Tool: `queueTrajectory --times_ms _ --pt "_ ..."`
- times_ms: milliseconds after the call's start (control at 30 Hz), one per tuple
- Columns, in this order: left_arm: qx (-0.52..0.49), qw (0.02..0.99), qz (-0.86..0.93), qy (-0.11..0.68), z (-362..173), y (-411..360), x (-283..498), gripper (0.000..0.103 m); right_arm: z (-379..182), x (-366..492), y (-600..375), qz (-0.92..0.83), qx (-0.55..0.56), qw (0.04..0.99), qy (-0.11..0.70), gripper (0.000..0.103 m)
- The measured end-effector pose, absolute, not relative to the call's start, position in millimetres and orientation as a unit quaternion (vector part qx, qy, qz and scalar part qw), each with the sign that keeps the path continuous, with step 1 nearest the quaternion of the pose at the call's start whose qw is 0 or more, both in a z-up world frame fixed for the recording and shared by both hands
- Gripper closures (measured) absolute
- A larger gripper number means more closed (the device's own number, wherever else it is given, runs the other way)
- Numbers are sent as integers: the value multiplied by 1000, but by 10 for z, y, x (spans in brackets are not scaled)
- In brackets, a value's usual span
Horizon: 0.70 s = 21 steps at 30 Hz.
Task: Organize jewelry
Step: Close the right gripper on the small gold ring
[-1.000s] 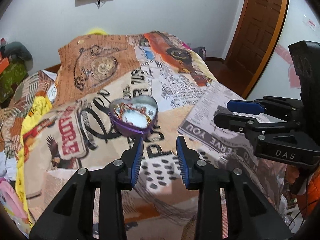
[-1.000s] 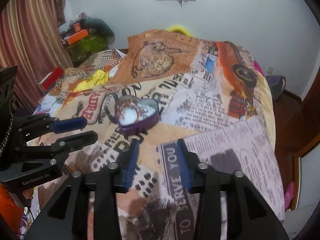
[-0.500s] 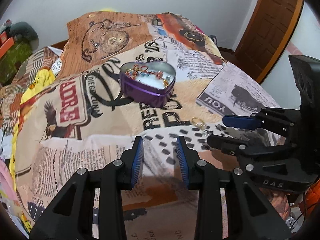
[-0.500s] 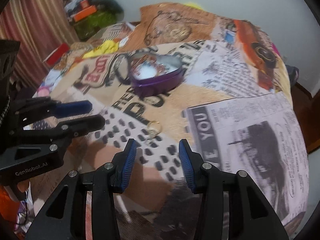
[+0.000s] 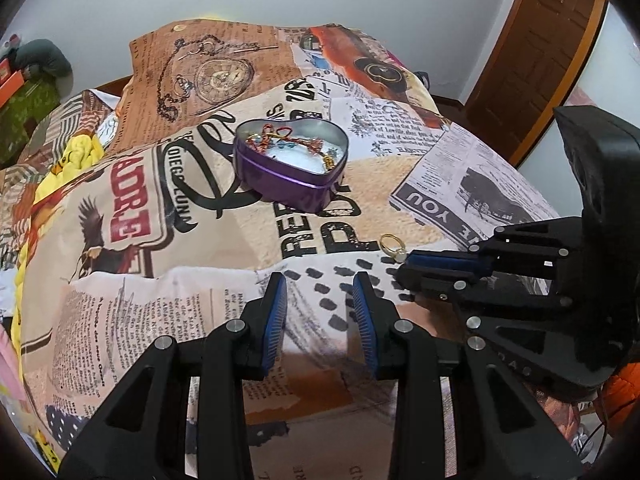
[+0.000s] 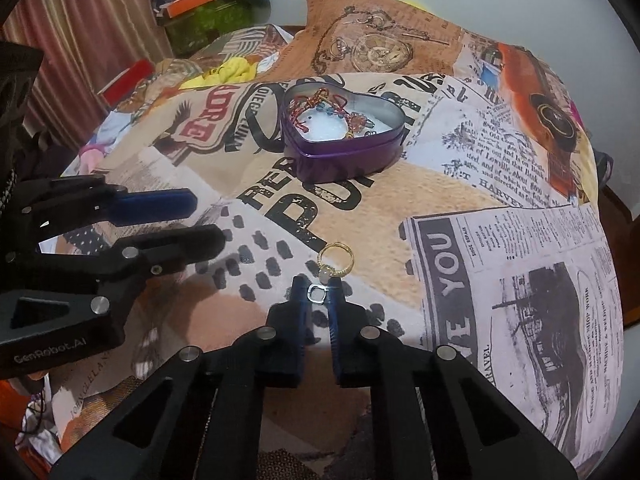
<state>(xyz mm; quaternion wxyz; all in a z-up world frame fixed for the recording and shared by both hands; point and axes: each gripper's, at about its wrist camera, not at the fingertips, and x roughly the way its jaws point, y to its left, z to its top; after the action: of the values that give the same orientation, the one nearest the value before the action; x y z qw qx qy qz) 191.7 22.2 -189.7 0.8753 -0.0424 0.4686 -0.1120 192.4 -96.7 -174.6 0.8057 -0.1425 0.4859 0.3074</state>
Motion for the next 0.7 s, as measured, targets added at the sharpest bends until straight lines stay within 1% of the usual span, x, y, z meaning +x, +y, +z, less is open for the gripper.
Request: queueTrajectory --times_ms 100,333,700 --pt "-39 874 -119 469 -1884 163 1945 70 -1712 1909 -991 303 -141 812 479 95" --pt "-30 868 -141 475 -1886 -19 2028 70 -1603 1952 -1279 283 -99 830 470 95" --pt "-4 856 -162 491 -1997 -386 2174 70 -1496 2055 -1683 254 -56 852 456 95"
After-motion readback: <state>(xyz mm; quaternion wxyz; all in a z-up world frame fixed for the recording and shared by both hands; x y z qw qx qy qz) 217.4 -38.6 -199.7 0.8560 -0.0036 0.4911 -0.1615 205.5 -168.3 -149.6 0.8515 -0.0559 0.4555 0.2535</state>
